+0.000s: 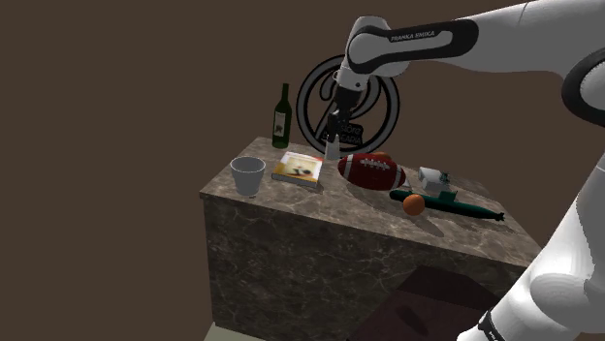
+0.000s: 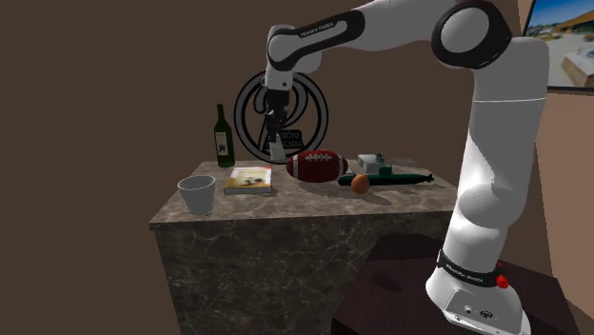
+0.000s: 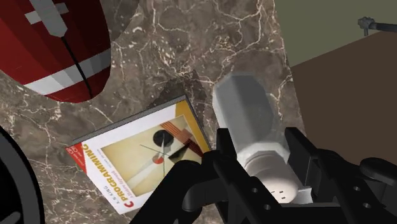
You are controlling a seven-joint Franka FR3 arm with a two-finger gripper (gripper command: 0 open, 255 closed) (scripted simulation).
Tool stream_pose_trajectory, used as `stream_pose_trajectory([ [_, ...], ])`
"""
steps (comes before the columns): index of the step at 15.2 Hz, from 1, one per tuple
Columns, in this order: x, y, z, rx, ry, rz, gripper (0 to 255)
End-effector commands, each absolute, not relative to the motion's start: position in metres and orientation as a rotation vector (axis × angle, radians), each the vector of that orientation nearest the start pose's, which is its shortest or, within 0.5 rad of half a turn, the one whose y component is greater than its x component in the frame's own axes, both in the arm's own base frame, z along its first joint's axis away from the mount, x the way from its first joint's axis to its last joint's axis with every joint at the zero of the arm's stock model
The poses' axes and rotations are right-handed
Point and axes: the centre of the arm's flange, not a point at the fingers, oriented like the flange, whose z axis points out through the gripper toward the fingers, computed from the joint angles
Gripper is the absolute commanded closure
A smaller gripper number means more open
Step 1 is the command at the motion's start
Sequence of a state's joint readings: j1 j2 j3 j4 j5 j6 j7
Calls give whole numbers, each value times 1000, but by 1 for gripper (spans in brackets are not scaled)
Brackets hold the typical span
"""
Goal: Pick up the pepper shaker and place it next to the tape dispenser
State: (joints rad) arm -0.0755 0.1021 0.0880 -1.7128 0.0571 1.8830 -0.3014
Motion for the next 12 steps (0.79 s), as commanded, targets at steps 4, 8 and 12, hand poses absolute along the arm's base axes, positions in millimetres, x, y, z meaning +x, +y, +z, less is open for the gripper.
stream_pose_trajectory([
  [4,571,-47,528,-3051,-459,-118,255],
  [8,545,-93,529,-3051,-459,-118,255],
  [12,518,-138,529,-3051,-459,-118,255],
])
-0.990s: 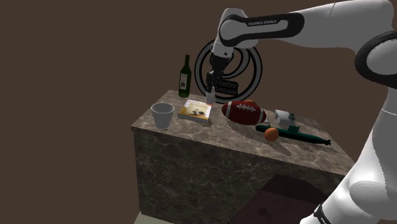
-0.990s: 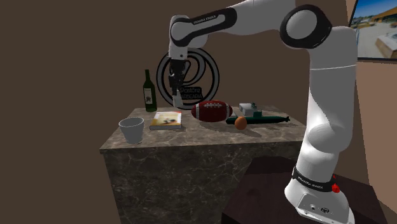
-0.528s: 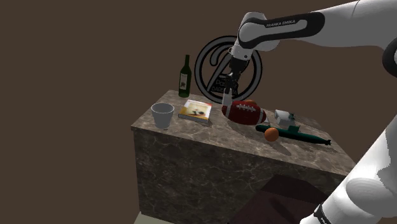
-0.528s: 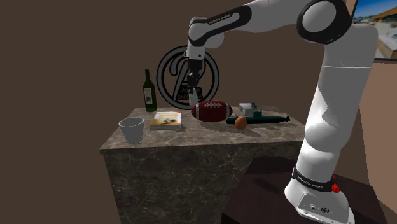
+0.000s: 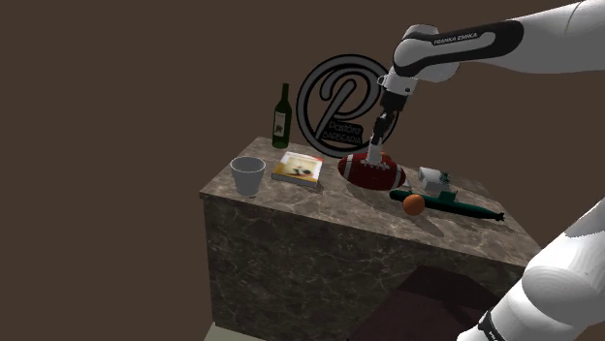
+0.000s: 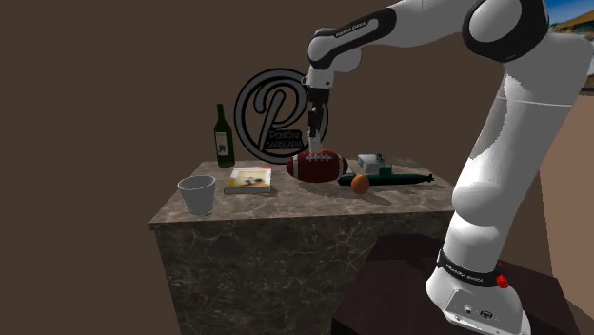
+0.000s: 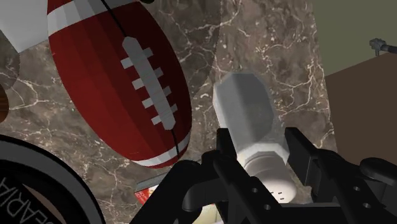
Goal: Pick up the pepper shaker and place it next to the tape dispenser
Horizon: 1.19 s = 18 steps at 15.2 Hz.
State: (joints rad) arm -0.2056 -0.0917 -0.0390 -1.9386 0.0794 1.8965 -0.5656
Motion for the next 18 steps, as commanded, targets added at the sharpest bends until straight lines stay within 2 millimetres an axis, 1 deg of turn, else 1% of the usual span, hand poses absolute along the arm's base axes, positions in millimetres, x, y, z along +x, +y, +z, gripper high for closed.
stream_pose_trajectory([
  [1,511,-150,529,-3051,-459,-118,255],
  [18,399,-344,529,-3051,-459,-118,255],
])
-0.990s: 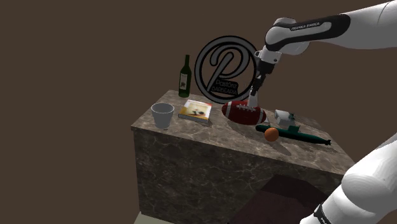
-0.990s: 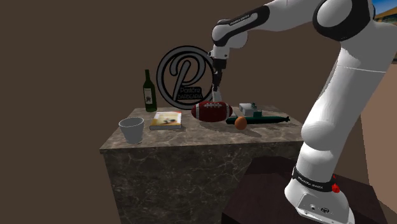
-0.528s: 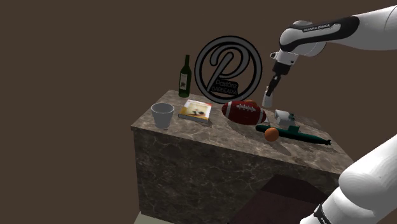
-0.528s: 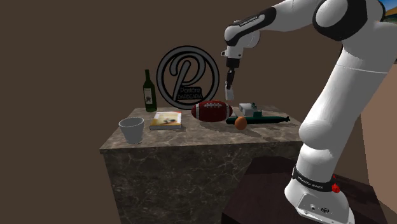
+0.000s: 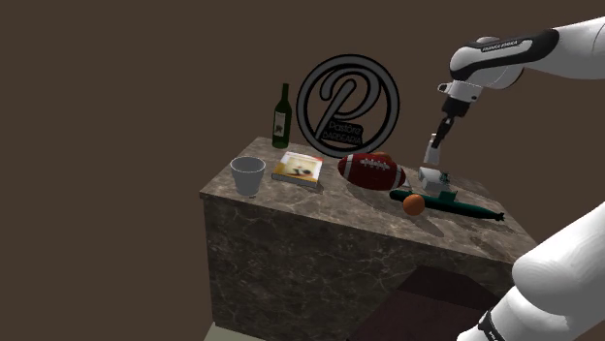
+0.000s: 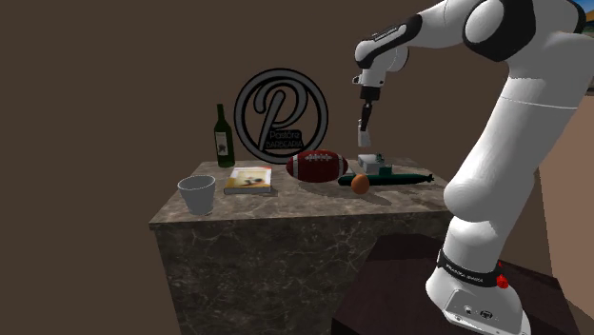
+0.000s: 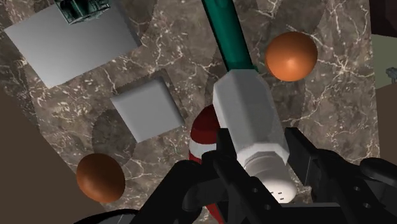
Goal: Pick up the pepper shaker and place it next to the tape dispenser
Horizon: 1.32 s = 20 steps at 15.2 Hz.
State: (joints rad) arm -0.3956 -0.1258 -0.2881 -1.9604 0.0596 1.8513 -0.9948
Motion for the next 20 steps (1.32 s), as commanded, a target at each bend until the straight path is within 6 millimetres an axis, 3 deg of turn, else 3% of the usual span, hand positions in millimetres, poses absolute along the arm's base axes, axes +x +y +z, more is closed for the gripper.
stream_pose_trajectory([
  [1,392,-355,529,-3051,-459,-118,255],
  [8,346,-435,530,-3051,-459,-118,255],
  [9,335,-455,530,-3051,-459,-118,255],
  [20,335,-455,472,-3051,-459,-118,255],
])
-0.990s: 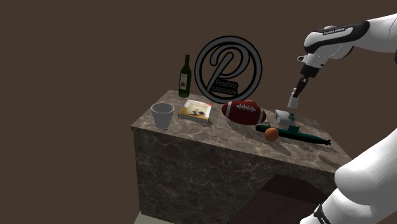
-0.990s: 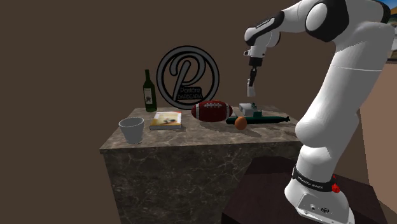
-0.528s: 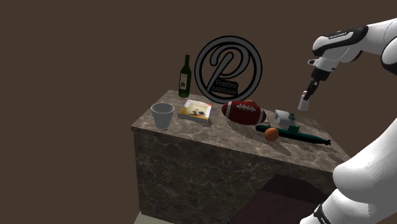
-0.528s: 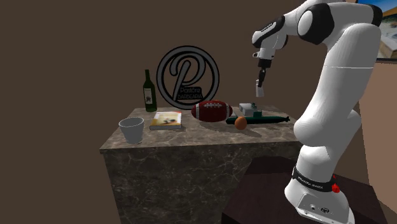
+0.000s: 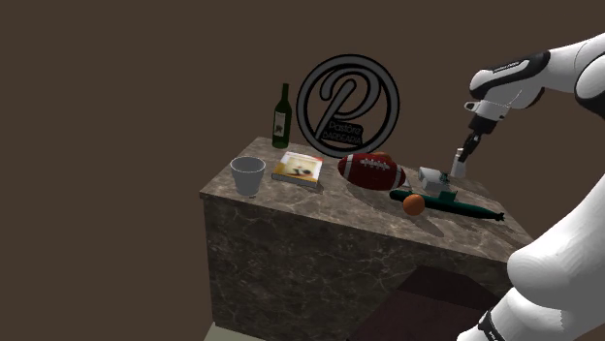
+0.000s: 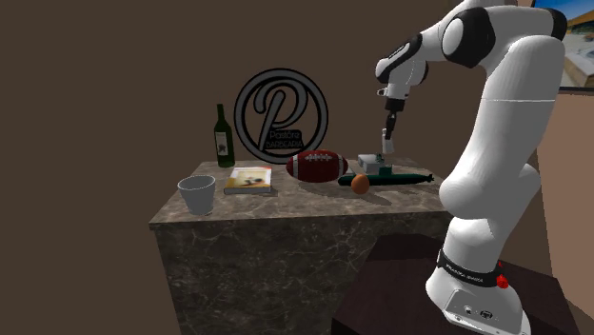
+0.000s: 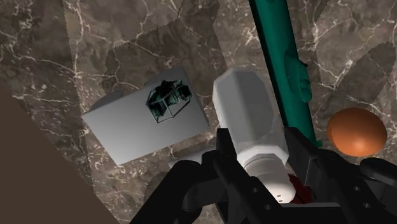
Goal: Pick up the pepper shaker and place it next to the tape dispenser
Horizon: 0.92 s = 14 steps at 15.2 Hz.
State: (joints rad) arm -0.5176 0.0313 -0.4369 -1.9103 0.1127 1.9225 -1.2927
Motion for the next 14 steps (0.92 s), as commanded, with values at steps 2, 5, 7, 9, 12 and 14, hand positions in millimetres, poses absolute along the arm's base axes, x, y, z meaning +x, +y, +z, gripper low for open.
stream_pose_trajectory([
  [2,335,-455,461,-3051,-459,-118,255],
  [5,335,-455,445,-3051,-459,-118,255],
  [7,335,-455,435,-3051,-459,-118,255],
  [9,335,-455,424,-3051,-459,-118,255],
  [12,335,-455,408,-3051,-459,-118,255],
  [14,335,-455,398,-3051,-459,-118,255],
])
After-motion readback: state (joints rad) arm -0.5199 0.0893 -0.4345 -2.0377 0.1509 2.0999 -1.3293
